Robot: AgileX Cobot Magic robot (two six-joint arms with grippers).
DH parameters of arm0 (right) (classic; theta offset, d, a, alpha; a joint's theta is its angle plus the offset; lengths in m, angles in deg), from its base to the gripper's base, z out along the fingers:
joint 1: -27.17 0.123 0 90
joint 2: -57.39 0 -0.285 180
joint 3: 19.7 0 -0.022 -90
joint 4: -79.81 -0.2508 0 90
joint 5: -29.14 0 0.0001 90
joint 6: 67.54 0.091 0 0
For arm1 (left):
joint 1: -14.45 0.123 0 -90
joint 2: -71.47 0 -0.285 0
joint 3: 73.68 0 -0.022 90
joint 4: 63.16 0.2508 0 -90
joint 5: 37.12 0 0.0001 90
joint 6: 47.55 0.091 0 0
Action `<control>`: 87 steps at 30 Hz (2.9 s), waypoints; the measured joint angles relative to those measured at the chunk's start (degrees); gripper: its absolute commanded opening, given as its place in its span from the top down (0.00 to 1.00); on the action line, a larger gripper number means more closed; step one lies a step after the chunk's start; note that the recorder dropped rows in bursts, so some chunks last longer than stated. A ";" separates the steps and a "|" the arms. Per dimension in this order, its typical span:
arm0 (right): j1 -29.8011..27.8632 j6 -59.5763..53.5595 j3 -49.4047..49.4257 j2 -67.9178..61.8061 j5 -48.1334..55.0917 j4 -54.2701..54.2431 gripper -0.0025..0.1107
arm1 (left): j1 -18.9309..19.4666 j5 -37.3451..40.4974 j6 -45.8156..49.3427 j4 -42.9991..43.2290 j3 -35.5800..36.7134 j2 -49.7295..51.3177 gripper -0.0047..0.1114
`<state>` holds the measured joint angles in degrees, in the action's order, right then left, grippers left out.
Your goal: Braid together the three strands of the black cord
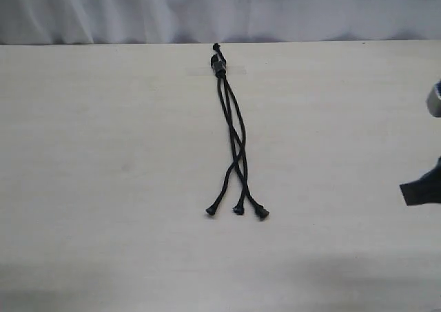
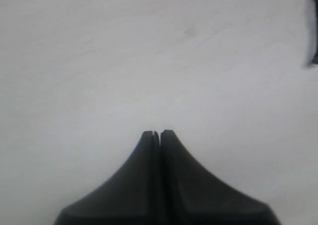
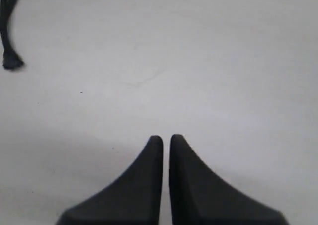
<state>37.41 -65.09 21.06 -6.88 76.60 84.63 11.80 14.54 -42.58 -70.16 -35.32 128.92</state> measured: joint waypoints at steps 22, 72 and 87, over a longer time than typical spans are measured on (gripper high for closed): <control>-0.64 0.00 21.03 48.93 -21.04 -3.87 0.94 | 6.48 -16.43 10.10 -9.45 14.48 -18.76 0.96; -10.66 0.00 36.28 56.16 -26.44 -8.19 0.94 | 9.22 -35.70 10.10 -7.17 32.58 -39.69 0.96; -10.66 0.00 36.28 56.25 -26.33 -8.19 0.94 | 9.22 -32.27 10.10 -6.93 38.69 -49.49 0.96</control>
<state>26.75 -65.09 57.34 49.37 50.27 76.44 21.02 -17.72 -32.48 -77.09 3.37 79.43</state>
